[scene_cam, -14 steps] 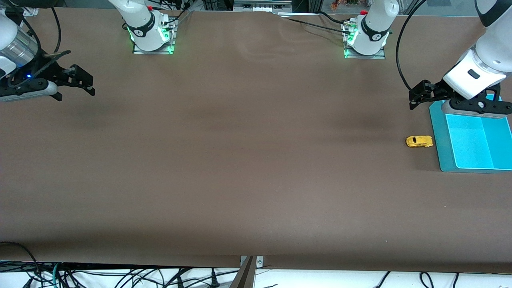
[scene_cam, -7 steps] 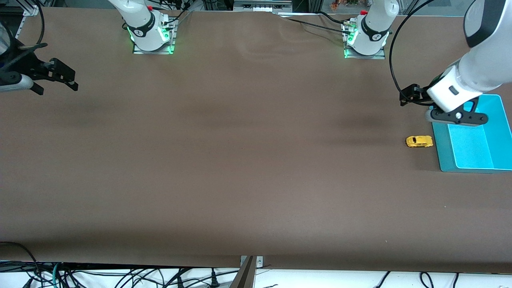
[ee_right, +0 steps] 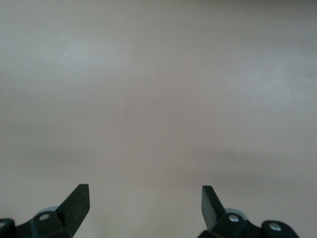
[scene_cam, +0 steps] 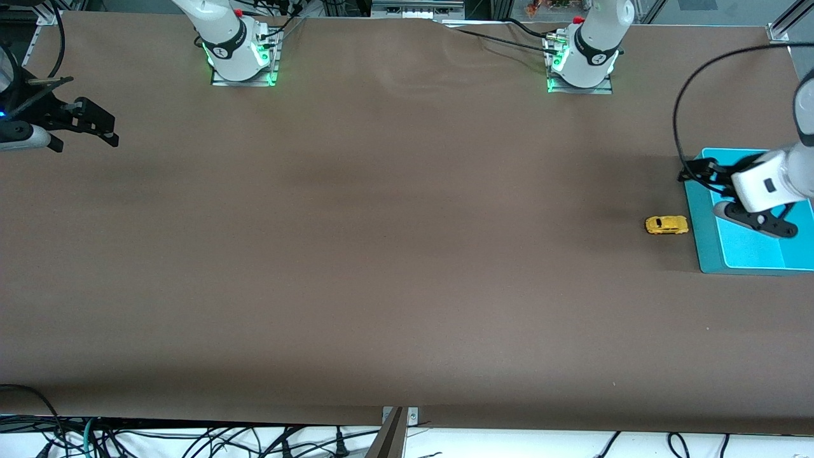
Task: Wind and store yellow beetle car
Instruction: 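Lower the left gripper toward the car beside the cyan tray, then close the left gripper on the yellow car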
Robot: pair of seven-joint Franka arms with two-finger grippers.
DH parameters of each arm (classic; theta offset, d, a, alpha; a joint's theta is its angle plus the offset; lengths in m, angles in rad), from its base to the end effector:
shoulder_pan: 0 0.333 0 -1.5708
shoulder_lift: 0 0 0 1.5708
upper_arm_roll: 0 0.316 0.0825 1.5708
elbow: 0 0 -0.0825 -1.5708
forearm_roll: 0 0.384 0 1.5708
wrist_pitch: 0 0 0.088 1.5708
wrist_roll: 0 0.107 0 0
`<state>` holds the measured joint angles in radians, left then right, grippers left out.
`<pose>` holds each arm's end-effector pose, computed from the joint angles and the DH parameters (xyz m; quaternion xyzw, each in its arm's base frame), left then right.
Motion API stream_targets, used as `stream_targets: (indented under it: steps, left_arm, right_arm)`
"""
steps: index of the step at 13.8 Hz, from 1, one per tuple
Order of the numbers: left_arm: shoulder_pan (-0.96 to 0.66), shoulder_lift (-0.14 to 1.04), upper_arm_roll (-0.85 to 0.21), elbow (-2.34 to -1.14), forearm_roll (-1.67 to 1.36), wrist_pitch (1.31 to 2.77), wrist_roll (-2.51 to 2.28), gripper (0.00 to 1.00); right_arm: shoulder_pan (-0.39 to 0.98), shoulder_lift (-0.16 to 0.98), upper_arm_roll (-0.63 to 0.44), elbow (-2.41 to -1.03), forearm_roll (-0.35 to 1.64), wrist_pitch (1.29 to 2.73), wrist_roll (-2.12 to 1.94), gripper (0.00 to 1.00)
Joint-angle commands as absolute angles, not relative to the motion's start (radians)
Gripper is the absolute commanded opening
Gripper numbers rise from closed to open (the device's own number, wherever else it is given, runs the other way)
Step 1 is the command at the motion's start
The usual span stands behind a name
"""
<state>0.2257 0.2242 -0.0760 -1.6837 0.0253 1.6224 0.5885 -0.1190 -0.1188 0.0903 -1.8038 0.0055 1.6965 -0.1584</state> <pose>0.5871 0.0942 0.4465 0.9655 -0.2181 -0.1338 0.0475 0.5246 -0.0121 0.5885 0.9979 0.0642 0.0052 0.0031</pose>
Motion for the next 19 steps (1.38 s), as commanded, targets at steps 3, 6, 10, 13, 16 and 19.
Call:
stream_targets:
  steps: [3, 6, 10, 13, 16, 19]
  left_arm:
    - [0.255, 0.321, -0.089, -1.693, 0.171, 1.773, 1.027, 1.00]
    - [0.262, 0.325, -0.092, -1.797, 0.187, 1.909, 1.241, 1.00]
    - [0.310, 0.321, -0.092, -1.951, 0.181, 2.090, 1.370, 1.00]
    - [0.310, 0.318, -0.095, -2.048, 0.224, 2.247, 1.420, 1.00]
    - [0.313, 0.308, -0.092, -2.219, 0.265, 2.475, 1.462, 1.00]
    - [0.366, 0.317, -0.094, -2.273, 0.403, 2.549, 1.477, 1.00]
  right_arm:
    - [-0.118, -0.104, 0.089, -1.769, -0.008, 1.683, -0.144, 1.00]
    - [-0.120, -0.097, 0.089, -1.769, -0.008, 1.677, -0.144, 1.00]
    - [-0.121, -0.095, 0.075, -1.769, -0.008, 1.678, -0.144, 1.00]
    - [-0.120, -0.097, 0.077, -1.769, -0.008, 1.678, -0.143, 1.00]
    - [-0.120, -0.097, 0.078, -1.767, -0.008, 1.677, -0.143, 1.00]
    - [-0.120, -0.095, 0.078, -1.769, -0.008, 1.677, -0.143, 1.00]
